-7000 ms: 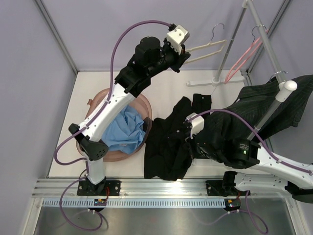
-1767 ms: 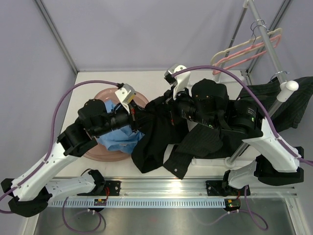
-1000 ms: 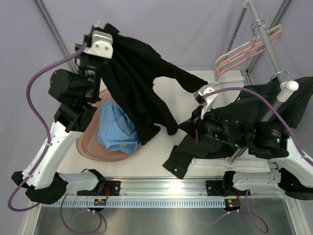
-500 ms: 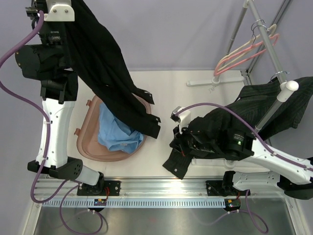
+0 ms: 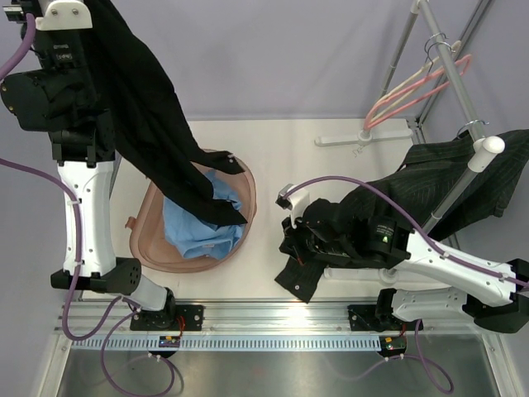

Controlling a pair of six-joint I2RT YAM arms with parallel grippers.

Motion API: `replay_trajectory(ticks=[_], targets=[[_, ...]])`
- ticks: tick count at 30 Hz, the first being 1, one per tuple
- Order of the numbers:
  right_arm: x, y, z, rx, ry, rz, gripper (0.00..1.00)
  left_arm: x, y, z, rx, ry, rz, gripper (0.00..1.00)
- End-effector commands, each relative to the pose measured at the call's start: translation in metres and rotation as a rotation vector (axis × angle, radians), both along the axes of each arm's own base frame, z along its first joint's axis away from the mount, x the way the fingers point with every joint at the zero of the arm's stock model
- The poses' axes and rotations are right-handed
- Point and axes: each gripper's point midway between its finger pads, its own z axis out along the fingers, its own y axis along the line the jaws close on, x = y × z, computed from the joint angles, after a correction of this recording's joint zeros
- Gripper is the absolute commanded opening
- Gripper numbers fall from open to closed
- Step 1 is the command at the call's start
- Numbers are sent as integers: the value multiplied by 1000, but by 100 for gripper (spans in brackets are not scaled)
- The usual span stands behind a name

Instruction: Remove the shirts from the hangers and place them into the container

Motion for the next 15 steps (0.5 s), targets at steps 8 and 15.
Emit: replay_trajectory(ticks=[8,15], targets=[[-3,14,-4,35,13,42,0,-89,-20,48,12,-208,-237,0],[-6,8,10,84,15,32,0,-82,-22,26,-21,-113,-285,0]])
